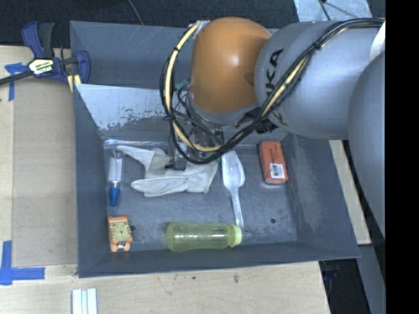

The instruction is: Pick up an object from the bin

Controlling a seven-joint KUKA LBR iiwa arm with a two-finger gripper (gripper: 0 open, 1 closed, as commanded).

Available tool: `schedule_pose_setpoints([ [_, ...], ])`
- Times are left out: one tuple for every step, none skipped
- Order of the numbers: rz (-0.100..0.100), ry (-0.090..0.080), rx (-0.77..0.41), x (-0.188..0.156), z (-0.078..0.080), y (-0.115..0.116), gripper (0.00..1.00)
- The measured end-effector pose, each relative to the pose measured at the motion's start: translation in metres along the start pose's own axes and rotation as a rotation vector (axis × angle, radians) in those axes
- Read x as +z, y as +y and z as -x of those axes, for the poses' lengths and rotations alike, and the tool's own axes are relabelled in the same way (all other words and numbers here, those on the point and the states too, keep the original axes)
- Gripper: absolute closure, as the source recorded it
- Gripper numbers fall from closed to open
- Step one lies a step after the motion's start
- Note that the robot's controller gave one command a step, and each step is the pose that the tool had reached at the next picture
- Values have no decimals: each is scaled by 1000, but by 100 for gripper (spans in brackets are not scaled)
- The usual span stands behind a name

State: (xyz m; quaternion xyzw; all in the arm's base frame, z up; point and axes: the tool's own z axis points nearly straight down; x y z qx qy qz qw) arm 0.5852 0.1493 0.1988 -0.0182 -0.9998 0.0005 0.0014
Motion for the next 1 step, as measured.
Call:
schedule_pose_setpoints([
  [1,-4,-28,-70,18,4,100],
])
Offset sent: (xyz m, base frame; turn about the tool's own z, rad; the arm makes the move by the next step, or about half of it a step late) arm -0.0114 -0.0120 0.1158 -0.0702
